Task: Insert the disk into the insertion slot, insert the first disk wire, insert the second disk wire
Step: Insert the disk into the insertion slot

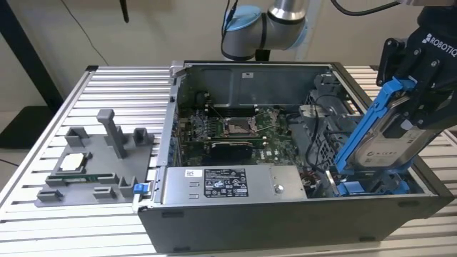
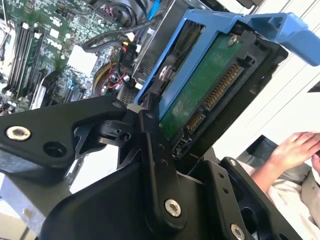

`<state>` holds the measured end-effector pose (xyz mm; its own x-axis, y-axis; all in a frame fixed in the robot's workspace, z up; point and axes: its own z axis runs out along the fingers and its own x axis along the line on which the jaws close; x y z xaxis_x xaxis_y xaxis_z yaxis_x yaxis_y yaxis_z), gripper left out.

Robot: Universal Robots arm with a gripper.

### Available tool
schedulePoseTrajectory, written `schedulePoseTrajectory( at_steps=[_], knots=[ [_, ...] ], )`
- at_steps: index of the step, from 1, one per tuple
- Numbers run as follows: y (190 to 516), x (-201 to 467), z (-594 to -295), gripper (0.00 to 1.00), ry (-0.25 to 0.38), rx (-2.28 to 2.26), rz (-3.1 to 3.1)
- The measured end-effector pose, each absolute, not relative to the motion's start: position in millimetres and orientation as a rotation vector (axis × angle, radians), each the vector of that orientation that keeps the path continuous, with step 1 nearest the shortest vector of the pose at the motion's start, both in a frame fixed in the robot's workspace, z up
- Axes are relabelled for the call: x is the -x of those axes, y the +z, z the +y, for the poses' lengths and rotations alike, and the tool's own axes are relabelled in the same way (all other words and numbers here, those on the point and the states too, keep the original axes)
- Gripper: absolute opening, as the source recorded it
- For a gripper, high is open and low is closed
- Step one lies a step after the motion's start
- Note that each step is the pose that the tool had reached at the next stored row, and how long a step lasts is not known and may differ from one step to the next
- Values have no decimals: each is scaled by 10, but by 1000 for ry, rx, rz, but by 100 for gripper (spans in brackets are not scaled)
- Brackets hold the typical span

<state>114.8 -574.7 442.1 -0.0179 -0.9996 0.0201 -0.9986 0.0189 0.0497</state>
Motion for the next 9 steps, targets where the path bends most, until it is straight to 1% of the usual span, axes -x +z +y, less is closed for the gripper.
schedulePoseTrajectory(
  at_steps=[9],
  knots=[
    [4292, -1172, -5749, 0, -35, -2167, -2208]
  ],
)
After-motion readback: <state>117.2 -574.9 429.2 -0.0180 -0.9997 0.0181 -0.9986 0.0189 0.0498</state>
